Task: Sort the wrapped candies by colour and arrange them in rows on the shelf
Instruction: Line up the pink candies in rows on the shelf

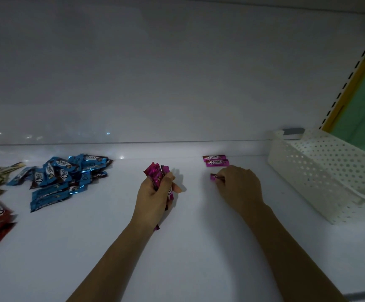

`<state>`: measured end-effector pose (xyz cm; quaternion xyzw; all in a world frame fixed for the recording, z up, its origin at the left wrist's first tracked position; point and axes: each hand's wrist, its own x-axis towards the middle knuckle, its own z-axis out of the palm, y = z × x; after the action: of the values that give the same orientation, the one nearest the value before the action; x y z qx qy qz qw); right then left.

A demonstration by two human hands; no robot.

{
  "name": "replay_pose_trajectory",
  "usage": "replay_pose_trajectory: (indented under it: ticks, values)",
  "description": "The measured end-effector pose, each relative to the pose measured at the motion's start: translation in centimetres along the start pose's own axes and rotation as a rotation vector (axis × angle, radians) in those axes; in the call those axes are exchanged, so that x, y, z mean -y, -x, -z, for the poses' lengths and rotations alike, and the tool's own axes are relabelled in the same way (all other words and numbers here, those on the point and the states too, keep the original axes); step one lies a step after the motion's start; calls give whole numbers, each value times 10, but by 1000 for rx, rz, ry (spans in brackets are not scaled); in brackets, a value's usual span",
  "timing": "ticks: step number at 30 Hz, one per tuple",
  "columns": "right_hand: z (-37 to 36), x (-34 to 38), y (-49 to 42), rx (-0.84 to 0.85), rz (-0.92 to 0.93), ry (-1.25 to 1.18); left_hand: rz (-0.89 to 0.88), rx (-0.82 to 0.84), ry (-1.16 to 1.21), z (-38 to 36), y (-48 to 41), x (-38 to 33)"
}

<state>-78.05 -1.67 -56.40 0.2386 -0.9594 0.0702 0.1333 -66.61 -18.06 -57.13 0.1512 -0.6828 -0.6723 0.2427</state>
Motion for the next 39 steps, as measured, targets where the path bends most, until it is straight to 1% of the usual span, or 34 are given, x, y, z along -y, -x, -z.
replay_pose_trajectory:
  ticks: [5,9,14,16,17,18,19,20,21,22,23,24,25,26,27,28,29,31,35,39]
  values:
    - [-13,6,2,8,23,-93,-11,1,-5,0,-1,2]
    - [-23,-1,-1,14,31,-107,-8,0,-5,0,-1,3]
    - [-27,-3,-3,102,12,-128,-20,7,-14,0,0,3]
    - [-28,-5,-3,94,19,-138,-34,15,-31,1,1,4]
    - [-28,-5,-3,52,36,-171,-43,25,-39,2,0,4]
    - [-27,-4,-4,-32,55,-252,-48,41,-42,2,1,4]
    - [-24,-1,-5,-139,62,-394,-46,62,-44,1,1,3]
    - [-18,4,-5,-227,43,-600,-38,85,-41,1,2,2]
    - [-7,10,-5,-222,15,-832,-34,110,-29,0,2,0]
    - [7,18,-4,-96,5,-1059,-40,134,-17,0,2,-2]
    - [18,27,-3,115,11,-1243,-59,152,-24,0,2,-3]
    - [24,35,-2,311,23,-1334,-82,167,-44,0,3,-4]
    - [26,41,0,410,75,-1370,-101,176,-65,1,3,-4]
    - [22,45,3,385,118,-1396,-110,178,-74,2,3,-4]
    - [18,48,7,286,124,-1421,-110,182,-73,2,3,-4]
    - [13,48,11,176,64,-1459,-106,192,-71,1,4,-3]
    - [10,47,14,86,-38,-1494,-101,205,-74,1,4,-4]
    - [8,41,16,-19,-187,-1516,-89,215,-83,0,4,-3]
    - [10,35,19,-55,-226,-1539,-110,224,-66,1,2,0]
    - [9,40,22,13,-223,-1617,-82,210,-104,1,2,1]
